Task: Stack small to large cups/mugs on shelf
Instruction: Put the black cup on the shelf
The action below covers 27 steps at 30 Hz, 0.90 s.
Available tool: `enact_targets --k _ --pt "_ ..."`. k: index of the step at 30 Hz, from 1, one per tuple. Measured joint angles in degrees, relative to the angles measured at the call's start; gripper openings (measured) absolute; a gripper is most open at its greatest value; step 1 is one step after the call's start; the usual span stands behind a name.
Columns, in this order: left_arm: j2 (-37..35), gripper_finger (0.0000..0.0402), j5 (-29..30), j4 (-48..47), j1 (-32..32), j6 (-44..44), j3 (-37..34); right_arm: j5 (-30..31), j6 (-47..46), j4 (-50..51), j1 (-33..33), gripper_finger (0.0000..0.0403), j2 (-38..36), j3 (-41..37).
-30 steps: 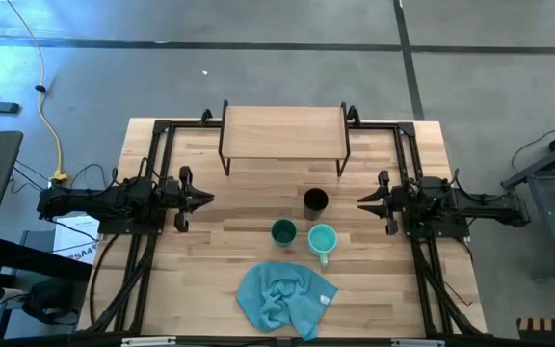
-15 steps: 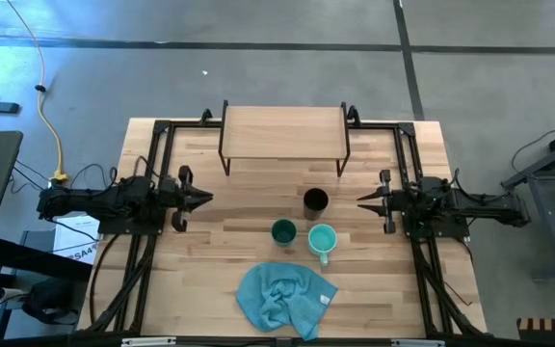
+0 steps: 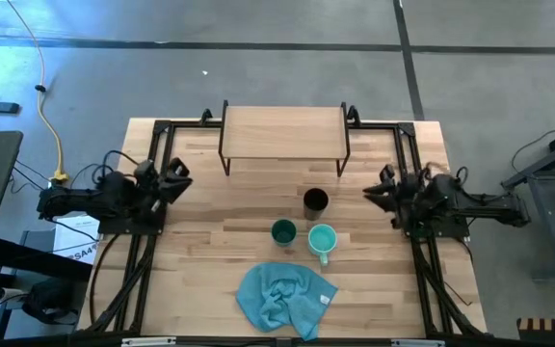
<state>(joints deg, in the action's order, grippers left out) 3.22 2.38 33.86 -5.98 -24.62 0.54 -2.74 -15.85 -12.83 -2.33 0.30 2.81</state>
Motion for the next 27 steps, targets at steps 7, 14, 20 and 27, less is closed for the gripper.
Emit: enact_targets --k 7,14,20,27 --pt "0.0 0.0031 -0.4 2.5 0.0 -10.4 0.0 1.9 -16.6 -14.8 0.0 0.0067 0.0 0.0" --pt "0.0 0.0031 -0.4 2.2 0.0 -19.0 0.0 2.9 -21.7 -24.2 0.0 0.0067 0.0 0.1" --pt "0.0 0.0031 0.5 -0.4 0.0 -18.9 0.0 3.8 -18.9 -23.1 0.0 0.0067 0.0 0.1" --pt "0.0 0.0031 0.6 -1.0 0.0 -18.6 0.0 3.8 -15.5 -23.3 0.0 0.0067 0.0 0.1"
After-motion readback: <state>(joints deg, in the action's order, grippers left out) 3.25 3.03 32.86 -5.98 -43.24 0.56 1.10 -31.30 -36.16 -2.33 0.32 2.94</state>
